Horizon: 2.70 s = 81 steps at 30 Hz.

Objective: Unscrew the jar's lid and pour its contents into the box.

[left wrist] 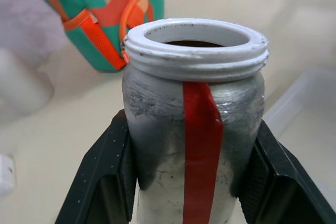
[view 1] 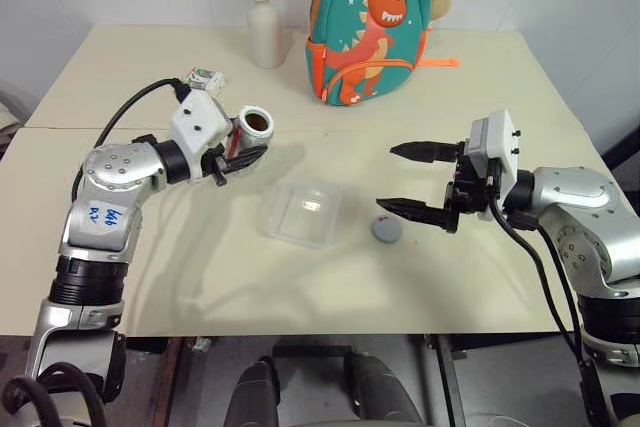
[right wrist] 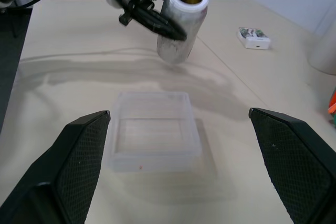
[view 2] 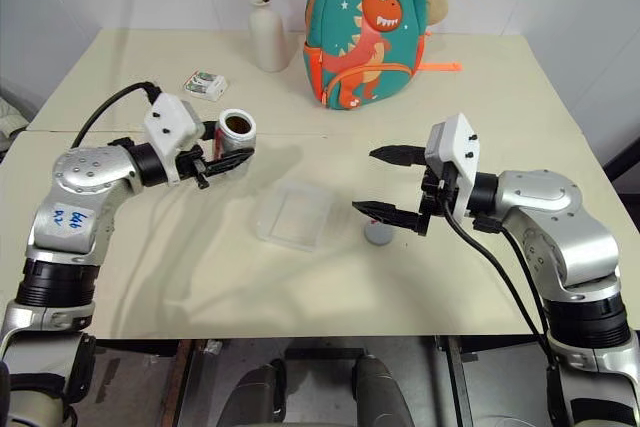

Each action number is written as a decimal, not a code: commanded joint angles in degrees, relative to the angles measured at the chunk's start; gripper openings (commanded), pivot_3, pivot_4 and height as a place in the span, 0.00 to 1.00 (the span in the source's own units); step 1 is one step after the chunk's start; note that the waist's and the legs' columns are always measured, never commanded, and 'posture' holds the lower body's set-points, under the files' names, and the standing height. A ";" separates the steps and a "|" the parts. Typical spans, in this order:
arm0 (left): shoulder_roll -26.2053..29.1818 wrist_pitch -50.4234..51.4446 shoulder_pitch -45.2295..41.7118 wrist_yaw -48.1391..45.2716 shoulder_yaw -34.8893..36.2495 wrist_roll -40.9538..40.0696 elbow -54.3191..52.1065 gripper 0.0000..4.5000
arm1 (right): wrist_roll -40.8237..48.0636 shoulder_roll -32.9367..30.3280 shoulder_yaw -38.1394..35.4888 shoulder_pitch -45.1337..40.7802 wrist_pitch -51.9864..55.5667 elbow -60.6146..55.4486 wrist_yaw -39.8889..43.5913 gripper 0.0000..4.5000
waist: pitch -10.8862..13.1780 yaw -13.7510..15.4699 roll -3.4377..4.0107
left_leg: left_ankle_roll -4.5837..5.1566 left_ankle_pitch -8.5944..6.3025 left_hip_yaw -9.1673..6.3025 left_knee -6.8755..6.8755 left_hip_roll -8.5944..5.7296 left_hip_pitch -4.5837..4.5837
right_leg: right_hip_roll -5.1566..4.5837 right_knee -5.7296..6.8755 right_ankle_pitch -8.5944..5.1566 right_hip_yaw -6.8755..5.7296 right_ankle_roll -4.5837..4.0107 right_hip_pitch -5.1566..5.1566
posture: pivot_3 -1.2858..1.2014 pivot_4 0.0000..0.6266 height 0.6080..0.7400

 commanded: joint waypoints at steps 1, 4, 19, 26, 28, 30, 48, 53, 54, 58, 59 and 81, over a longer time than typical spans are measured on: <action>2.72 -12.57 -2.64 6.28 -3.38 12.43 -1.50 0.45 | 0.54 0.43 -1.10 0.82 -0.24 -2.64 -1.30 0.99 | 0.00 0.00 0.00 | 0.00 0.00 0.00 0.00 0.00 0.00 | 0.00 0.00 0.00 0.00 0.00 0.00 | 0.52 0.24 1.00; 6.21 -26.93 -5.02 18.01 -8.66 30.59 0.19 0.45 | 0.69 0.82 -1.36 1.50 -0.26 -2.75 -2.31 0.99 | 0.00 0.04 0.00 | 0.00 0.00 0.01 -0.02 0.00 0.00 | 0.01 -0.01 0.00 0.04 0.00 -0.02 | 0.52 0.24 1.00; 6.91 -37.73 -16.93 68.36 -27.47 87.98 7.10 0.45 | 3.08 9.47 -2.50 -1.04 1.75 -1.69 -11.47 0.99 | 0.00 0.34 -0.01 | 0.02 -0.02 0.31 0.07 -0.01 0.01 | 0.02 0.13 0.10 0.31 0.17 -0.10 | 0.52 0.24 1.00; 8.53 -37.82 -17.60 70.49 -27.75 89.66 8.18 0.45 | 3.73 10.53 -2.91 -1.20 1.87 -0.85 -12.20 0.99 | 0.00 1.08 0.00 | 0.06 -0.06 0.41 0.09 0.01 0.05 | 0.02 0.19 0.10 0.36 0.17 -0.14 | 0.52 0.24 1.00; 9.55 -38.51 -16.33 69.79 -27.41 88.88 6.96 0.45 | 3.62 10.60 -2.86 -1.67 1.65 -0.14 -12.03 0.99 | 0.00 1.11 0.00 | 0.06 -0.06 0.43 0.09 0.02 0.05 | 0.02 0.28 0.09 0.36 0.15 -0.18 | 0.52 0.24 1.00; 9.48 -38.70 -15.44 67.54 -26.18 86.18 7.14 0.45 | 3.55 10.65 -2.86 -2.04 1.49 0.38 -11.88 0.99 | 0.00 1.38 0.00 | 0.05 -0.05 0.44 0.11 0.02 0.05 | 0.02 0.37 0.08 0.37 0.14 -0.21 | 0.52 0.24 1.00; -11.09 7.05 -2.29 24.73 12.78 2.37 6.05 0.45 | 4.30 9.07 -3.85 1.76 3.41 -3.21 -12.31 0.99 | 0.00 0.89 -0.01 | 0.08 -0.05 0.29 0.92 0.09 0.06 | 0.17 1.01 0.07 0.34 0.10 -0.12 | 0.52 0.24 1.00; -12.07 9.26 -2.87 26.82 19.38 -2.12 13.98 0.45 | 4.89 7.99 -4.25 2.73 4.73 -5.07 -12.37 0.99 | 0.00 0.45 -0.01 | 0.08 -0.02 0.20 0.95 0.09 0.09 | 0.19 0.99 0.08 0.34 0.11 -0.05 | 0.52 0.24 1.00; -11.93 6.63 -2.96 26.56 20.20 -2.54 16.67 0.45 | 4.98 7.76 -4.29 2.77 4.95 -5.30 -12.42 0.99 | 0.00 0.36 -0.01 | 0.08 -0.02 0.19 0.95 0.09 0.09 | 0.19 0.98 0.08 0.33 0.11 -0.05 | 0.52 0.24 1.00; -12.95 -6.22 -3.40 22.96 23.10 -6.08 24.54 0.45 | 5.32 7.20 -4.31 2.72 5.47 -5.96 -12.82 0.99 | 0.00 0.08 -0.02 | 0.07 -0.03 0.17 0.92 0.09 0.06 | 0.19 0.91 0.08 0.32 0.11 -0.05 | 0.52 0.24 1.00; -12.99 -7.54 -3.73 22.36 22.87 -6.10 26.67 0.45 | 5.32 7.11 -4.30 2.72 5.55 -6.11 -12.89 0.99 | 0.00 0.10 -0.02 | 0.05 -0.04 0.17 0.91 0.09 0.05 | 0.19 0.88 0.08 0.32 0.11 -0.05 | 0.52 0.24 1.00; -10.12 -12.78 1.66 17.96 22.20 -8.42 30.00 1.00 | 4.58 7.29 -2.92 0.73 4.89 -4.69 -11.23 1.00 | -0.01 -0.10 -0.04 | -0.03 -0.10 0.18 0.83 0.09 0.04 | 0.19 0.76 0.08 0.32 0.10 -0.05 | 0.52 0.24 1.00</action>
